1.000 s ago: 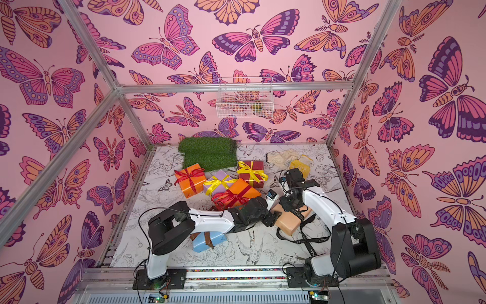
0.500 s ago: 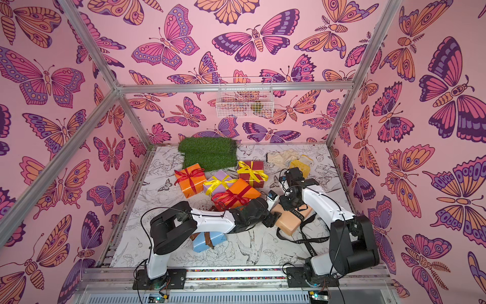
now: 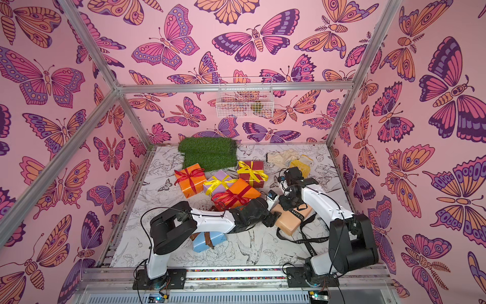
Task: Untie the ribbon bows on the gift boxes
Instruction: Pull the ribbon from the gift box.
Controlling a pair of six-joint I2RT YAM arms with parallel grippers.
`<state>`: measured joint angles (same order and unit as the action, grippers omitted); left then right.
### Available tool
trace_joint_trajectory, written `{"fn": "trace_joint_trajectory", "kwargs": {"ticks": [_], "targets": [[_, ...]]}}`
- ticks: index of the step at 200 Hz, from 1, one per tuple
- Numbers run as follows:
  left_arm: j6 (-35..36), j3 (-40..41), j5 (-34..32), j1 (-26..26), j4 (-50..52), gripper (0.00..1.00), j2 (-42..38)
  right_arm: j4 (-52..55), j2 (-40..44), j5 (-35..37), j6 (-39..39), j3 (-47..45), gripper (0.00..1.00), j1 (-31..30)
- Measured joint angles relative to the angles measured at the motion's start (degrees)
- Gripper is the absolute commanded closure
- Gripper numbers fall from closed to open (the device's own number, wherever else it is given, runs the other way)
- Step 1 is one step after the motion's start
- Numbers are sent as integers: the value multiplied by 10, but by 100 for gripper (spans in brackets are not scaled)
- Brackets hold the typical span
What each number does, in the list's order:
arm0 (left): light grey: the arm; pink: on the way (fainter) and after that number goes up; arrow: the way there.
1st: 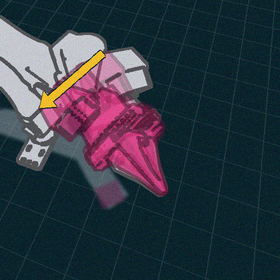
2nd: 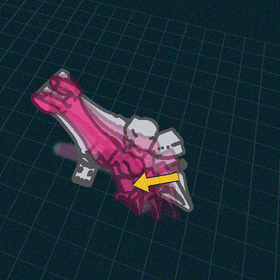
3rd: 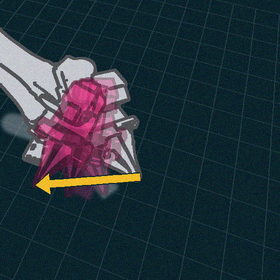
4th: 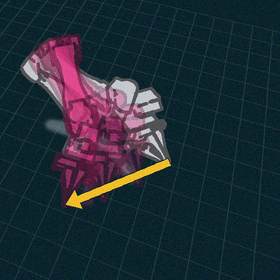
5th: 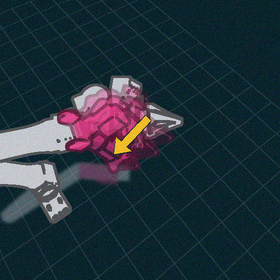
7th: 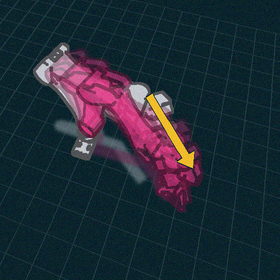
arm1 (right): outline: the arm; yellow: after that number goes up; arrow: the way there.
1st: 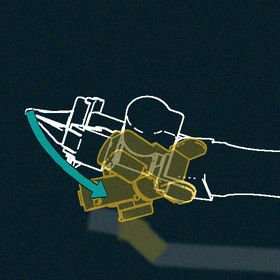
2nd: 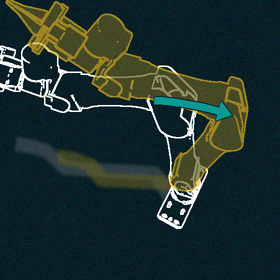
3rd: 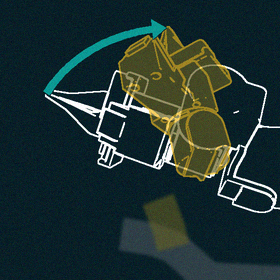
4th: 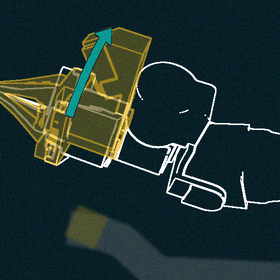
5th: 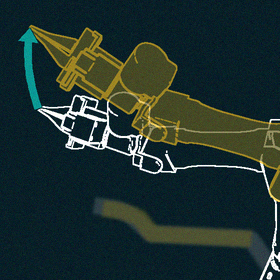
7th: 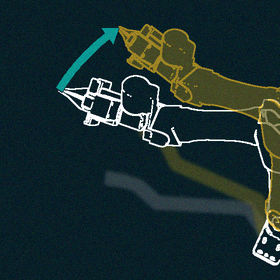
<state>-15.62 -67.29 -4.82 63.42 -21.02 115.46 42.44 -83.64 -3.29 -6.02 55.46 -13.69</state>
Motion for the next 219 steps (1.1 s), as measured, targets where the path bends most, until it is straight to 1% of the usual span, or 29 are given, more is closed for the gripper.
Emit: {"fn": "trace_joint_trajectory", "kwargs": {"ticks": [15,41,90,122,170,219], "targets": [[1,0,-3,0,-1,29,0,0,0,-4,0,0,91,0],[1,0,-8,0,-2,29,0,2,1,-15,0,0,100,0],[1,0,-12,-1,0,28,0,17,9,-50,4,0,100,-1],[3,0,-12,0,-2,28,0,28,47,-69,19,3,100,-2],[6,0,-21,0,-2,28,0,59,115,-68,45,66,100,-3],[6,0,-25,0,0,28,0,79,162,-64,70,112,100,-3]]}}
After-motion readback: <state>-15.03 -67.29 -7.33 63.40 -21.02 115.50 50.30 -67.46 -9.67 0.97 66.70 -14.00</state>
